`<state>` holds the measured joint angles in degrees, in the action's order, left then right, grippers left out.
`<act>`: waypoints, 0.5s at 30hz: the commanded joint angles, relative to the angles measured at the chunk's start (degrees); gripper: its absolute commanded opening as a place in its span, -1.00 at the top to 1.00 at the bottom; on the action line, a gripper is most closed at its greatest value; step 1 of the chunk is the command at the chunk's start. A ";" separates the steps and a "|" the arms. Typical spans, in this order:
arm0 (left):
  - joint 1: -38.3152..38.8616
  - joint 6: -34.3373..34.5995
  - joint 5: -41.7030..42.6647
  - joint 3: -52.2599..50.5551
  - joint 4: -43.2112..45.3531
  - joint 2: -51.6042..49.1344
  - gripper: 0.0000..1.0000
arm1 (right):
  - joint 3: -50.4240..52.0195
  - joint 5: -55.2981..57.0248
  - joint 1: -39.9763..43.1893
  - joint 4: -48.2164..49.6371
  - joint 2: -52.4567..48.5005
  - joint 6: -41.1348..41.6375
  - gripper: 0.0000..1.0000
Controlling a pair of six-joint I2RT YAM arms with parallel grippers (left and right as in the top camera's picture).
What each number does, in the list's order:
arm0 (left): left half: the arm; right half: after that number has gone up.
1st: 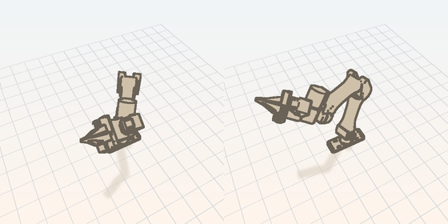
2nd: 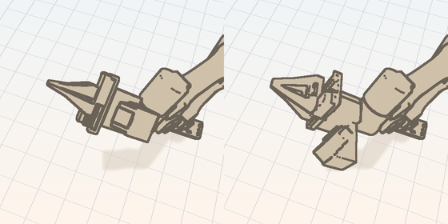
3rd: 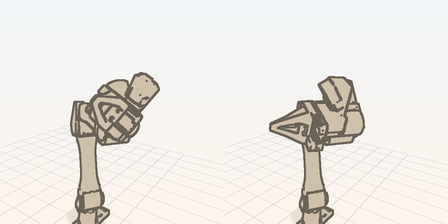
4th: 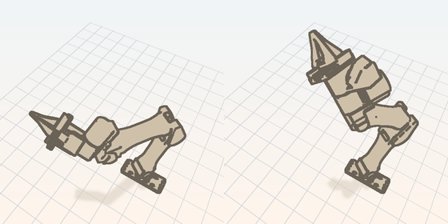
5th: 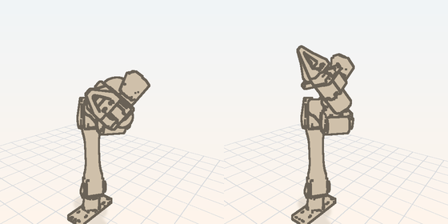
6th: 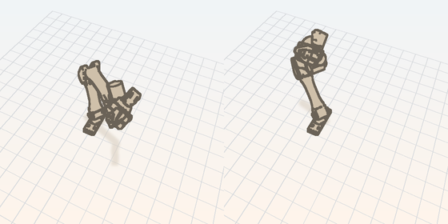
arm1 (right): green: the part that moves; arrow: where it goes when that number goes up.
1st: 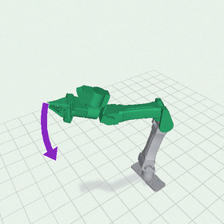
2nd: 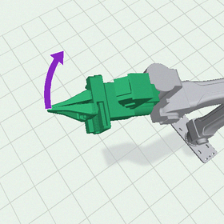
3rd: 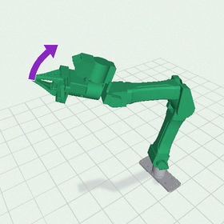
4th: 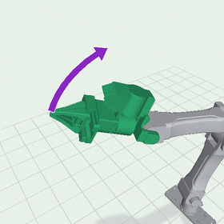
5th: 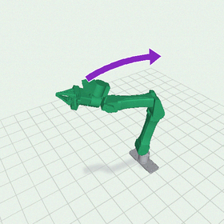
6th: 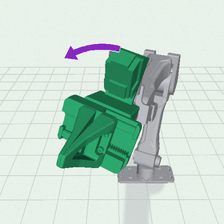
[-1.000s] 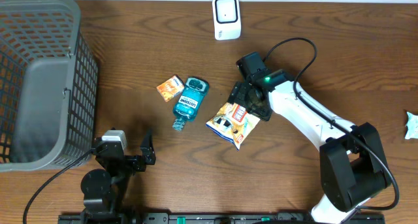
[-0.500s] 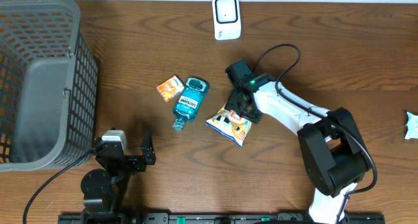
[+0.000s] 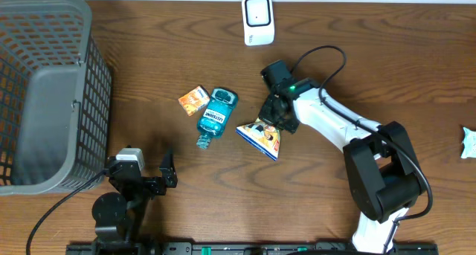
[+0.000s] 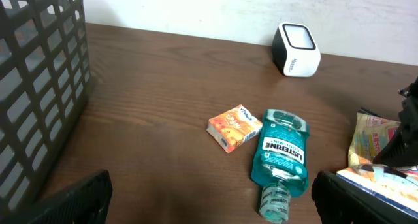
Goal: Scan the item barcode
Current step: 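Move the right gripper back to the yellow snack bag, then grasp the snack bag edge with the right gripper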
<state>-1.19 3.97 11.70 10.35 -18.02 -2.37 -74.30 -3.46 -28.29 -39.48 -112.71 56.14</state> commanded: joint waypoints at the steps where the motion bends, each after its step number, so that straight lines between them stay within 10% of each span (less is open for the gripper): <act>1: -0.17 -1.16 0.33 0.68 0.04 0.24 -0.96 | 2.08 -9.73 1.62 -0.33 -2.25 -2.64 0.97; 15: -0.17 -1.16 0.33 0.68 0.04 0.24 -0.95 | 2.05 -12.24 3.19 -7.32 11.08 -10.45 0.98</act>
<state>-1.19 3.97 11.70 10.35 -18.02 -2.37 -72.38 -12.60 -25.26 -47.68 -109.12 50.00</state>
